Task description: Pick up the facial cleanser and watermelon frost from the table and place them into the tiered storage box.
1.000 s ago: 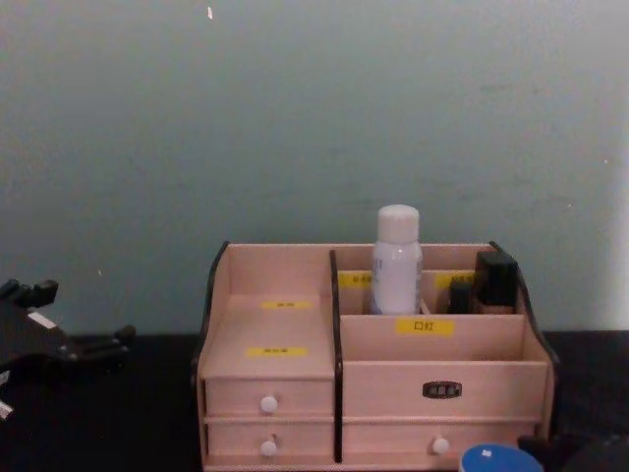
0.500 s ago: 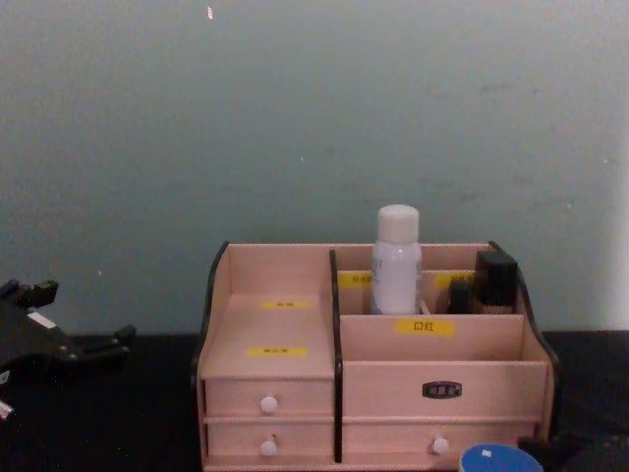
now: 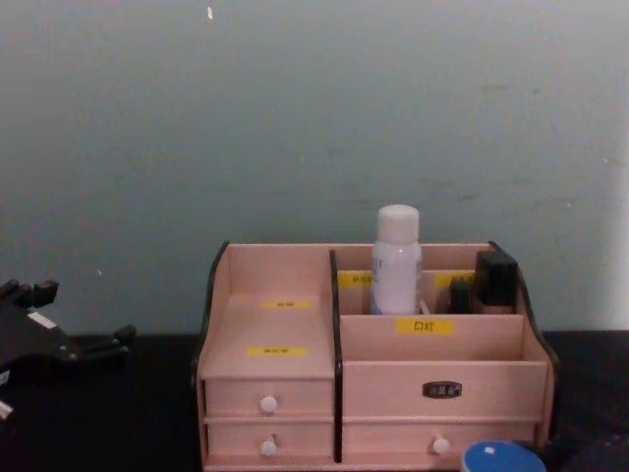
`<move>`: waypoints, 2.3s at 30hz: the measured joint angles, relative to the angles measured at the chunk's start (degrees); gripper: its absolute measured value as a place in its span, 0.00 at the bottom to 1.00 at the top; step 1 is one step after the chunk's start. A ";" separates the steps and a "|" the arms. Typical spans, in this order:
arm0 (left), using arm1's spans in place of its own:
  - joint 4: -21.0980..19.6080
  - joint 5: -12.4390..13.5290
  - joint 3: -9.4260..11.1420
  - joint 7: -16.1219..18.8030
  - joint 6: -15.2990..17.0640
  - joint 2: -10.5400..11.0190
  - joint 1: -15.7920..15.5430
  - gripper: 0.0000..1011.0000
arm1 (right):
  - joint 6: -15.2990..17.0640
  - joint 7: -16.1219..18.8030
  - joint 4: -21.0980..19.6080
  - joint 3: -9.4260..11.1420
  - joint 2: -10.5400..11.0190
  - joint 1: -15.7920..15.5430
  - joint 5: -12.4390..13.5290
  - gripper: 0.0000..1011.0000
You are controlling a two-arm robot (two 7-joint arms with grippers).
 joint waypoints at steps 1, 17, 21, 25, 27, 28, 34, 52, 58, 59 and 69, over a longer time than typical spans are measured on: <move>0.00 0.00 0.00 0.00 0.00 0.00 0.00 0.99 | 0.00 0.00 0.00 0.00 0.00 0.00 0.01 0.70; 0.00 0.00 0.00 0.00 0.00 0.00 0.00 0.99 | -0.61 0.65 -1.53 0.61 0.39 -0.31 1.01 0.71; 0.00 0.00 0.00 0.00 0.00 0.00 0.00 0.99 | -1.02 1.03 -3.02 0.84 0.72 -0.21 1.42 0.70; 0.00 0.00 0.00 0.00 0.00 0.00 0.00 0.99 | -1.28 1.48 -4.54 0.88 0.95 0.37 1.75 0.70; 0.00 0.00 0.00 0.00 0.00 0.00 0.00 0.99 | -1.34 1.69 -5.07 0.83 0.97 0.74 1.88 0.70; 0.00 0.00 0.00 0.00 0.00 0.00 0.00 0.99 | -1.43 1.91 -5.58 0.73 1.00 1.17 2.01 0.70; 0.00 0.00 0.00 0.00 0.00 0.00 0.00 0.99 | -1.97 2.46 -6.07 -0.20 0.24 3.64 2.28 0.70; 0.00 0.00 0.00 0.00 0.00 0.00 0.00 0.99 | -2.46 3.08 4.40 -5.67 -8.05 16.43 0.39 0.70; 0.00 0.00 0.00 0.00 0.00 0.00 0.00 0.99 | -1.95 3.29 10.36 -7.46 -11.47 21.22 -0.64 0.70; 0.00 0.00 0.00 0.00 0.00 0.00 0.00 0.99 | -1.94 3.31 10.91 -7.59 -11.78 21.64 -0.75 0.71; 0.00 0.00 0.00 0.00 0.00 0.00 0.00 0.99 | -2.43 3.61 21.29 -9.32 -17.41 28.60 -2.35 0.70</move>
